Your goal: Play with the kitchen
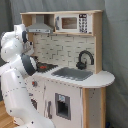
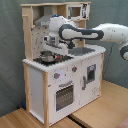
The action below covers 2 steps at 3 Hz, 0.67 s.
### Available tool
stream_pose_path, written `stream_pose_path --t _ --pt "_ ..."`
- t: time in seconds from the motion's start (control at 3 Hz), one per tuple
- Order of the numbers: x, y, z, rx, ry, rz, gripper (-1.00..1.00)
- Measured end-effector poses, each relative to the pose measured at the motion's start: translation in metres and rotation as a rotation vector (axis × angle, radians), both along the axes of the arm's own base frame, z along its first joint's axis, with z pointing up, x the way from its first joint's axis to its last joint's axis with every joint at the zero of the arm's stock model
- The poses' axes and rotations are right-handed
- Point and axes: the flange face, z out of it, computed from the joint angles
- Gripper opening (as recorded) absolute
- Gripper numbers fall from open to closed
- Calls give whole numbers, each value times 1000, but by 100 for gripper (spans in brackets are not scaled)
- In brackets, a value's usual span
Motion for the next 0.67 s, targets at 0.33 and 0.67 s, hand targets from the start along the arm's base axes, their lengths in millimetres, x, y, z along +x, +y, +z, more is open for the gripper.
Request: stream_pose_path --t 0.33,0.67 --pt "-11 -3 12 -39 32 0 -100" --pt "-21 -12 21 -92 77 -9 -100"
